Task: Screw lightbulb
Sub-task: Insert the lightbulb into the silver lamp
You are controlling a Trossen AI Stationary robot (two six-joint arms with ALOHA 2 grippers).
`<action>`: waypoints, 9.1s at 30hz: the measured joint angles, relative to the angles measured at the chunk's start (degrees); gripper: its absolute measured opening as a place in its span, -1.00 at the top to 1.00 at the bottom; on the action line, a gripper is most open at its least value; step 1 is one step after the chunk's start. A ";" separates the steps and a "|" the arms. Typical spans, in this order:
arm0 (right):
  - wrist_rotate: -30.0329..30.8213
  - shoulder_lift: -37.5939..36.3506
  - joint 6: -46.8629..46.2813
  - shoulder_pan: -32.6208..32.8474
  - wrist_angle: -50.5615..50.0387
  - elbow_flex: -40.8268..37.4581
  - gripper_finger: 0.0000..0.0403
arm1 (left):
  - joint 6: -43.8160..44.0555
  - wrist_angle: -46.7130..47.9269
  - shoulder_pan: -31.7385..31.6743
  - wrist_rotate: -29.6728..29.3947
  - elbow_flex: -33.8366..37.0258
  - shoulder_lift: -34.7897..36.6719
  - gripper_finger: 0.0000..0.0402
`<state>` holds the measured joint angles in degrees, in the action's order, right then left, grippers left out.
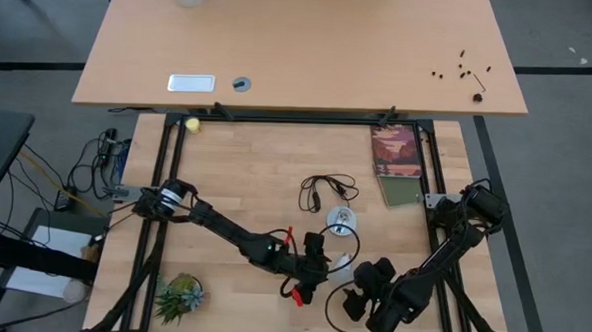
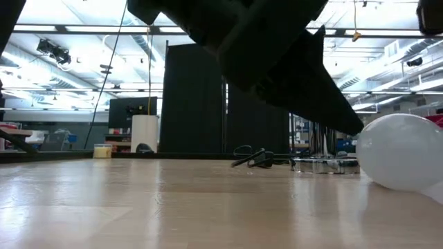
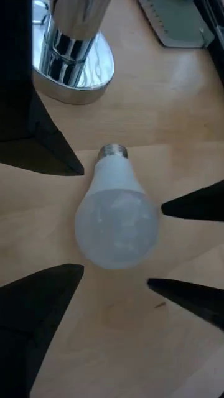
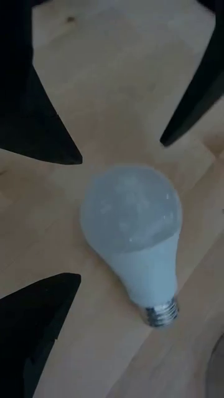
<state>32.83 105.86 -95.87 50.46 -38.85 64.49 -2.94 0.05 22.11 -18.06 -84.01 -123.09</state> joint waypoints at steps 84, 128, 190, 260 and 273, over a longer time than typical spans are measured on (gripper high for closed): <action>15.52 13.35 -11.09 2.28 -19.29 11.54 -0.53 | -6.46 2.02 -4.87 4.36 -1.87 -0.07 -0.24; 3.39 14.95 40.13 -12.47 10.31 12.76 -0.53 | -7.24 32.05 1.31 2.04 -1.89 3.78 -0.24; 11.20 10.99 22.03 -8.92 0.56 10.69 -0.53 | -1.16 12.60 1.73 -6.80 -0.06 3.74 -0.31; -15.47 -26.19 65.60 -29.42 -17.38 14.27 -0.43 | -15.55 3.19 7.28 -1.05 -0.08 31.83 -0.35; -26.15 -28.09 69.02 -34.25 -30.33 14.27 -0.43 | -14.01 -1.82 -9.47 10.65 -0.08 22.53 -0.35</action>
<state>6.68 77.77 -26.85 16.22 -69.18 78.76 -16.95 -1.77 12.64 -7.41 -84.09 -100.55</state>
